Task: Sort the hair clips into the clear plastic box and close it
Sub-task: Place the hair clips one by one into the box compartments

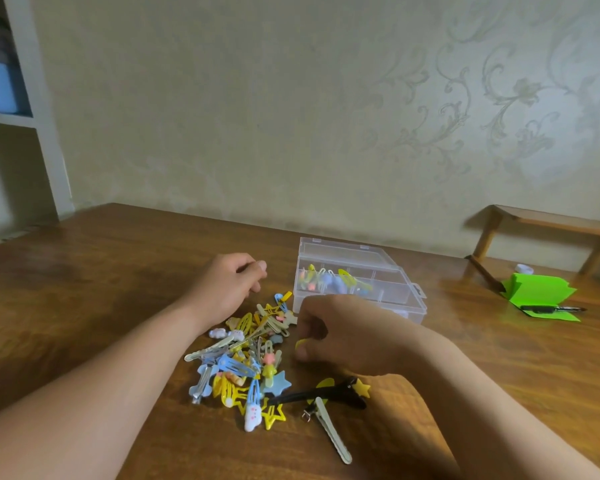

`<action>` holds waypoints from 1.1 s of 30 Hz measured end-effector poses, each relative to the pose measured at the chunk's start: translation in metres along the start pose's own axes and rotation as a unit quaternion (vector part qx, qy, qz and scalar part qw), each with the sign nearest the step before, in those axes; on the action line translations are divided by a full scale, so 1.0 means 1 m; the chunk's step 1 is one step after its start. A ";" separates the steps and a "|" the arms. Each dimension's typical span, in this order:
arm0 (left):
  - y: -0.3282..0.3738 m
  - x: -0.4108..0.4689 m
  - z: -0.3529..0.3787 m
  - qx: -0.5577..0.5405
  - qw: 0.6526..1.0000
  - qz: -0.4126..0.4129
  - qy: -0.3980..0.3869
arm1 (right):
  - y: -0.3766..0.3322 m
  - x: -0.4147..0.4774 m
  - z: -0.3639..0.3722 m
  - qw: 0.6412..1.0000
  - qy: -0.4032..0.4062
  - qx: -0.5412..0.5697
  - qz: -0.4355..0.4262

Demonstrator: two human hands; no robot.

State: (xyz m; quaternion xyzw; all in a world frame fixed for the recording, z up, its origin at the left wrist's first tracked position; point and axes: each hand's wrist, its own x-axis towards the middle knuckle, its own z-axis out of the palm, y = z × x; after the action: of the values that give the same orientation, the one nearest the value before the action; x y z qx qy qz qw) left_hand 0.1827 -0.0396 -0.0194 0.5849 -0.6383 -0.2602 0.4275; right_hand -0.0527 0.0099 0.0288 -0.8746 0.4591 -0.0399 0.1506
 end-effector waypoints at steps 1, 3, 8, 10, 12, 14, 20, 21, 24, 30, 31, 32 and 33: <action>0.000 0.000 0.000 -0.002 1.000 0.000 0.000 | 0.000 0.000 0.000 1.000 0.011 0.011 -0.006; 0.000 0.002 0.000 -0.003 1.000 -0.003 0.001 | 0.004 0.002 -0.002 0.997 0.063 0.045 -0.014; -0.002 0.004 0.001 -0.001 1.000 -0.009 -0.005 | 0.044 0.021 -0.036 0.954 0.249 0.155 0.055; -0.001 0.004 0.001 -0.002 1.000 -0.008 -0.008 | 0.062 0.039 -0.048 0.939 0.291 0.154 0.103; 0.000 0.004 0.001 -0.005 1.000 -0.009 -0.008 | 0.074 0.056 -0.052 0.942 0.272 0.139 0.138; 0.000 0.004 0.000 -0.006 1.000 -0.009 -0.006 | 0.081 0.069 -0.052 0.955 0.227 0.117 0.152; -0.001 0.005 0.000 -0.006 1.000 -0.009 -0.005 | 0.084 0.083 -0.046 0.974 0.137 0.090 0.155; -0.001 0.005 0.000 -0.006 1.000 -0.009 -0.005 | 0.084 0.084 -0.045 0.973 0.136 0.098 0.158; -0.001 0.004 0.000 -0.001 1.000 -0.011 -0.004 | 0.084 0.083 -0.043 0.968 0.155 0.118 0.160; 0.000 0.004 -0.001 0.002 1.000 -0.009 -0.004 | 0.062 0.051 -0.032 0.935 0.290 0.155 0.132; 0.000 0.004 -0.001 0.002 1.000 -0.011 -0.005 | 0.055 0.042 -0.028 0.934 0.302 0.154 0.114; 0.000 0.004 -0.001 0.003 1.000 -0.011 -0.006 | 0.048 0.033 -0.023 0.937 0.303 0.149 0.090; -0.001 0.004 -0.001 0.006 1.000 -0.011 -0.005 | 0.041 0.025 -0.019 0.944 0.289 0.144 0.063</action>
State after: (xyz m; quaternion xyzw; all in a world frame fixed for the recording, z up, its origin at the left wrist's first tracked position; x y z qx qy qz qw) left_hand 0.1838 -0.0433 -0.0187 0.5931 -0.6354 -0.2641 0.4181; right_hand -0.0747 -0.0368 0.0324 -0.7641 0.5262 -0.3468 0.1380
